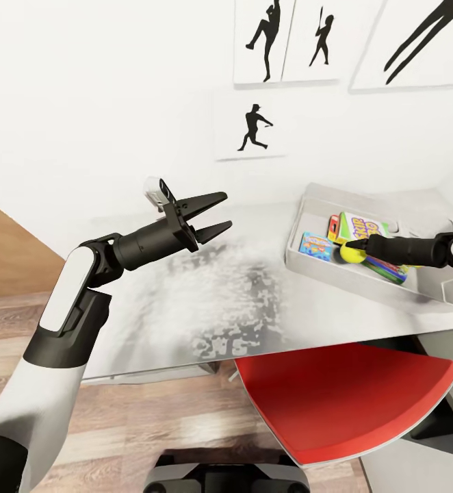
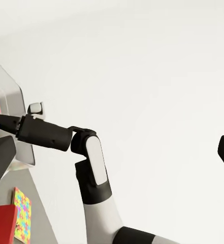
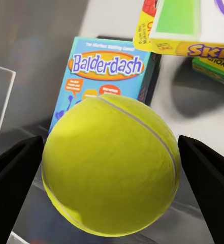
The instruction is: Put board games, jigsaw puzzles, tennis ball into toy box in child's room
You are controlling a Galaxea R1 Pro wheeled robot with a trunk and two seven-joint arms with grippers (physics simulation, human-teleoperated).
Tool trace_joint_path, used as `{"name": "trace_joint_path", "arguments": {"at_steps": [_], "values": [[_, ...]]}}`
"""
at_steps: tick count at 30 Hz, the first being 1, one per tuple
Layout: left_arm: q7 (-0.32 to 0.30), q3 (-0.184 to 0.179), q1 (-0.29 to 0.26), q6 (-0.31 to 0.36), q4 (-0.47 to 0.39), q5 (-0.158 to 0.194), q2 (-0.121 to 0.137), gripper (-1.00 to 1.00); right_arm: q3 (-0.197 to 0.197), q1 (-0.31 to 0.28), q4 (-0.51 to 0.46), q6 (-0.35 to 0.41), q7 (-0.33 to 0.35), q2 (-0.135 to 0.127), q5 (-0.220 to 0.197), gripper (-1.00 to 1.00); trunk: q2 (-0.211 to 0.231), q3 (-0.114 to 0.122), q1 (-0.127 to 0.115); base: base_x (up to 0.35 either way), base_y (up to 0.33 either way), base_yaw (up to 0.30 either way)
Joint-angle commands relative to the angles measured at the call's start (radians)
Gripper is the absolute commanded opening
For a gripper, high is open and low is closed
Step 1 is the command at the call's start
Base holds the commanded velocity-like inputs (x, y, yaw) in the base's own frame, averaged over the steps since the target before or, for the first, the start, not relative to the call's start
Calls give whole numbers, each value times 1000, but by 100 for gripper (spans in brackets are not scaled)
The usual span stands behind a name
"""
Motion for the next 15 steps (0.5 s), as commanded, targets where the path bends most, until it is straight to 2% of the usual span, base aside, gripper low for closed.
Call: {"name": "trace_joint_path", "arguments": {"at_steps": [1, 15], "values": [[-1, -1, -1, 1, 0, 1, 1, 100, 2, -1, 0, 1, -10, -1, -11, -100, -2, -2, 1, 0, 0, 0], [-1, 0, -1, 1, -1, 1, 1, 100, -3, -2, 3, 1, -11, 1, -11, -100, -2, -6, 1, 0, 0, 0]]}}
